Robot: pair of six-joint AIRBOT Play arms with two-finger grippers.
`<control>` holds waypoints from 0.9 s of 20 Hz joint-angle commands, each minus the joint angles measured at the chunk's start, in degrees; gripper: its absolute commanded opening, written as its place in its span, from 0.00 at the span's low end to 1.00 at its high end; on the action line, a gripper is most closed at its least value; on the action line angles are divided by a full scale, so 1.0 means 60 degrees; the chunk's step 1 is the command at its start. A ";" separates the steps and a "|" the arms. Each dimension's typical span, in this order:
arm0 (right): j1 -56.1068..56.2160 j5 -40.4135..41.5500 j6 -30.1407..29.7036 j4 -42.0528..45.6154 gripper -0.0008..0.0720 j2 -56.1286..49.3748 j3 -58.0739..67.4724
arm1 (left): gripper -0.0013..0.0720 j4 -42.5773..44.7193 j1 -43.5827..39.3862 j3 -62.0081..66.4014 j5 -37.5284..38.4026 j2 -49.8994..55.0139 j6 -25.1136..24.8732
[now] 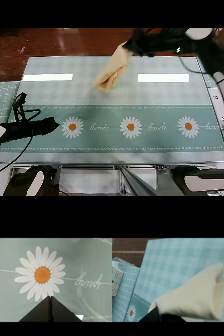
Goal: Fold the shirts.
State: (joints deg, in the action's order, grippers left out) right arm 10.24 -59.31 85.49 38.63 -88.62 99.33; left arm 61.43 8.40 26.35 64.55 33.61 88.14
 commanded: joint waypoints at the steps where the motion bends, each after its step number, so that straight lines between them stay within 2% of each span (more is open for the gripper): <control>1: -0.1322 -0.1723 0.0707 0.0419 0.04 0.0018 0.1872 | 0.04 0.0007 0.0004 -0.0004 -0.0011 0.0004 0.0000; 4: -0.2907 -0.3020 0.1016 0.0401 0.04 0.0168 0.2605 | 0.04 0.0004 0.0004 -0.0004 -0.0033 0.0000 0.0004; 10: -0.5960 -0.5151 0.1217 0.0576 0.04 0.0736 0.2626 | 0.04 0.0004 0.0004 -0.0004 -0.0262 0.0004 0.0000; 14: -0.6459 -0.6433 0.1268 0.2714 0.04 0.1024 0.2616 | 0.04 0.0004 0.0004 -0.0004 -0.0419 0.0004 0.0000; 18: -0.6462 -0.7016 0.1461 0.4415 0.04 0.1118 0.2517 | 0.04 0.0004 0.0004 -0.0004 -0.0481 0.0004 0.0000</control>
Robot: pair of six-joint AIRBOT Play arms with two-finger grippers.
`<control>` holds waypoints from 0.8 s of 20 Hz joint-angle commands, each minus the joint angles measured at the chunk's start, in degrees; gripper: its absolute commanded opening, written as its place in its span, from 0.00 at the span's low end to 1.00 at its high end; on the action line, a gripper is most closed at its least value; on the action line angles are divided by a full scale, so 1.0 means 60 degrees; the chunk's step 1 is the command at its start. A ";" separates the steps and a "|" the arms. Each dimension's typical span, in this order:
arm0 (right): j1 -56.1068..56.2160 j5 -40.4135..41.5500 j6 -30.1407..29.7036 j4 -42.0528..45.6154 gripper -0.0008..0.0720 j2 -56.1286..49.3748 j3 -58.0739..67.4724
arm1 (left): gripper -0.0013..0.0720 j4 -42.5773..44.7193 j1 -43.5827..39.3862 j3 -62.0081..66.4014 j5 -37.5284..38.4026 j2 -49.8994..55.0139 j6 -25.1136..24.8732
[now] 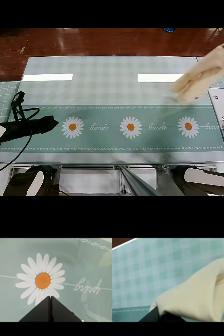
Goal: Fold the shirts.
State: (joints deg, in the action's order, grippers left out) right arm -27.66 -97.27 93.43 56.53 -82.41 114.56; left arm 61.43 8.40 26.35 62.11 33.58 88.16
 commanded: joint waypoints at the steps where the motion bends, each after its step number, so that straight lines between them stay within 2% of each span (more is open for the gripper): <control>1: -0.0153 -0.0754 0.0193 0.1730 0.04 0.0084 -0.0022 | 0.04 0.0004 0.0004 -0.0004 -0.0073 0.0007 -0.0004; 5: -0.0809 -0.1486 0.0433 0.2084 0.04 0.0142 -0.0033 | 0.04 0.0000 0.0004 -0.0004 -0.0084 0.0007 -0.0004; 8: -0.1617 -0.1526 0.0452 0.2430 0.04 0.0809 -0.0586 | 0.04 0.0000 0.0004 -0.0004 -0.0233 0.0007 -0.0004; 12: -0.3432 -0.1526 -0.0080 0.2535 0.04 0.2670 -0.3395 | 0.04 -0.0004 0.0004 -0.0004 -0.0616 0.0007 0.0000; 14: -0.4524 -0.1526 -0.0040 0.2885 0.04 0.3796 -0.5140 | 0.04 -0.0182 0.0004 -0.0004 -0.0805 0.0007 -0.0004; 16: -0.5519 -0.1515 0.0135 0.4029 0.04 0.4805 -0.6564 | 0.04 -0.0998 0.0004 -0.0004 -0.1053 0.0033 -0.0058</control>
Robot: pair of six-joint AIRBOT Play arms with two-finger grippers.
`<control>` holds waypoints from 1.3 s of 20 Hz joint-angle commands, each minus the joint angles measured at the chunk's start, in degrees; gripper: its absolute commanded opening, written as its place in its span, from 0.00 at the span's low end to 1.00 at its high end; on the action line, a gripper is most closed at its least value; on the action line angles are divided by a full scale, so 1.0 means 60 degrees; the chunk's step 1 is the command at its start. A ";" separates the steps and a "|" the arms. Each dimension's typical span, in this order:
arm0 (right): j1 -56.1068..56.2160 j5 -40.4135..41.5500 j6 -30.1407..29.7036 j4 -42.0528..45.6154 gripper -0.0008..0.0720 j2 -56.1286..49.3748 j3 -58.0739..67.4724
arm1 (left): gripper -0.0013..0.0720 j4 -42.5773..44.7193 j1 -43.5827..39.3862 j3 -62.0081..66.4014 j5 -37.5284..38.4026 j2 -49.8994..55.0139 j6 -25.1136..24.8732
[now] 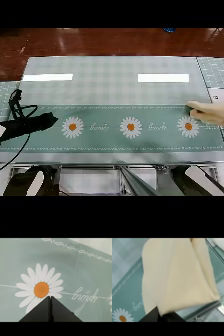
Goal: Fold the shirts.
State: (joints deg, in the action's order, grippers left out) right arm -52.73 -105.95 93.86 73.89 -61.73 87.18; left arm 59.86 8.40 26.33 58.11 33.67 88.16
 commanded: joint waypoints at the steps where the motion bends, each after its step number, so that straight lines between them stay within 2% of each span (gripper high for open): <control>1: -0.1665 -0.0076 0.0189 0.1810 0.04 0.1752 -0.2590 | 0.04 -0.1220 0.0000 0.0004 -0.0463 0.0051 -0.0404; 3: -0.1847 -0.0076 0.0481 0.3147 0.05 0.2535 -0.3799 | 0.04 -0.1821 0.0000 0.0000 -0.0412 0.0106 -0.0838; 4: -0.1847 -0.0084 0.0820 0.3960 0.18 0.2903 -0.4401 | 0.04 -0.1869 0.0000 0.0000 -0.0342 0.0098 -0.0834; 6: -0.1847 -0.0102 0.1064 0.4659 0.59 0.3362 -0.5297 | 0.04 -0.1876 0.0000 0.0000 -0.0302 0.0102 -0.0841; 9: -0.1847 0.0004 0.0685 0.3985 0.58 0.3410 -0.5461 | 0.04 -0.1876 0.0004 0.0044 -0.0248 0.0270 -0.1115; 11: -0.1843 0.0794 0.0470 0.2324 0.57 0.3402 -0.5333 | 0.04 -0.1840 -0.0131 0.0426 0.0189 0.0783 -0.1271; 12: -0.1832 0.1563 0.0750 0.0765 0.50 0.3355 -0.5315 | 0.04 -0.1836 -0.0324 0.0816 0.0240 0.1082 -0.1555; 13: -0.1723 0.2368 0.0940 -0.1024 0.30 0.3198 -0.5315 | 0.04 -0.1836 -0.0506 0.1402 0.0244 0.1461 -0.1694; 14: -0.1322 0.3574 0.0532 -0.3399 0.07 0.2962 -0.5315 | 0.04 -0.1836 -0.0630 0.2120 0.0244 0.1902 -0.1694; 16: 0.0750 0.6623 -0.1679 -0.8313 0.04 0.2579 -0.5293 | 0.04 -0.1832 -0.0922 0.4011 0.0280 0.3038 -0.1690; 17: 0.2229 0.7821 -0.2557 -0.9052 0.04 0.2397 -0.5060 | 0.04 -0.1723 -0.1177 0.5151 0.0554 0.3716 -0.1679; 18: 0.3880 0.8699 -0.2794 -0.8229 0.04 0.2036 -0.4528 | 0.04 -0.1392 -0.1530 0.6229 0.1013 0.4317 -0.1548; 19: 0.5300 0.9009 -0.2641 -0.6805 0.04 0.1512 -0.3898 | 0.04 -0.0696 -0.2033 0.7242 0.1326 0.4856 -0.1279; 20: 0.6594 0.8907 -0.2084 -0.5034 0.04 0.0780 -0.3155 | 0.04 0.0160 -0.2514 0.7898 0.1249 0.5227 -0.1060; 22: 0.8306 0.7785 -0.0914 -0.1829 0.04 -0.0790 -0.1767 | 0.04 0.2291 -0.3158 0.8302 0.0535 0.5708 0.0135; 24: 0.9220 0.6302 -0.0240 0.0601 0.04 -0.2160 -0.0987 | 0.04 0.3512 -0.3249 0.8109 0.0401 0.6160 0.1366; 26: 0.9741 0.5176 0.0208 0.2218 0.04 -0.3129 -0.0991 | 0.04 0.3723 -0.3242 0.7810 0.0426 0.6594 0.1443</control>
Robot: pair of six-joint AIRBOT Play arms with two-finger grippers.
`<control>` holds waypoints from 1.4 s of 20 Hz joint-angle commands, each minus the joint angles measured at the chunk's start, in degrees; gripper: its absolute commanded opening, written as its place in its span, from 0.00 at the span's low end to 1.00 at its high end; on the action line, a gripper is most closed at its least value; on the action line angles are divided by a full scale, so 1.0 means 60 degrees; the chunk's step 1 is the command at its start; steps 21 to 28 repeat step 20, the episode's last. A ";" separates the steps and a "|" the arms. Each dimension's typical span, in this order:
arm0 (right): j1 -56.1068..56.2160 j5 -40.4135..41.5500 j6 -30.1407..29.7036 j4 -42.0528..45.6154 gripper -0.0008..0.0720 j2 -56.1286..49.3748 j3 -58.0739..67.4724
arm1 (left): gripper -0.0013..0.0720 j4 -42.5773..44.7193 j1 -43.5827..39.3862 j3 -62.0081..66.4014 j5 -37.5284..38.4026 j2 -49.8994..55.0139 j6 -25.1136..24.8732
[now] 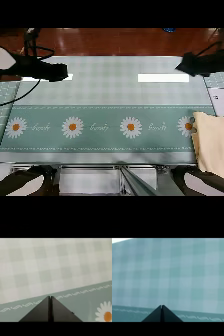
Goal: Fold the shirts.
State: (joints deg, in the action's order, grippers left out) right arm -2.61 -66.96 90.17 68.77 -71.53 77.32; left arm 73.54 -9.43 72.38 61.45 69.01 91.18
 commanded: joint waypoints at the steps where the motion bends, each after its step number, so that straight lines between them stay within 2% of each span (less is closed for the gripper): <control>1: 0.1541 -0.1672 0.0878 0.3446 0.04 -0.1851 0.0645 | 0.04 0.1424 -0.0277 0.0113 -0.0113 0.0882 0.1042; 6: 0.1679 -0.1147 0.0903 0.3541 0.04 -0.2167 0.0667 | 0.04 0.1424 -0.0317 0.0120 -0.0004 0.0965 0.1253; 28: 0.1672 -0.1162 0.0925 0.3566 0.04 -0.2167 0.0674 | 0.04 0.1424 -0.0317 0.0120 0.0007 0.1093 0.1253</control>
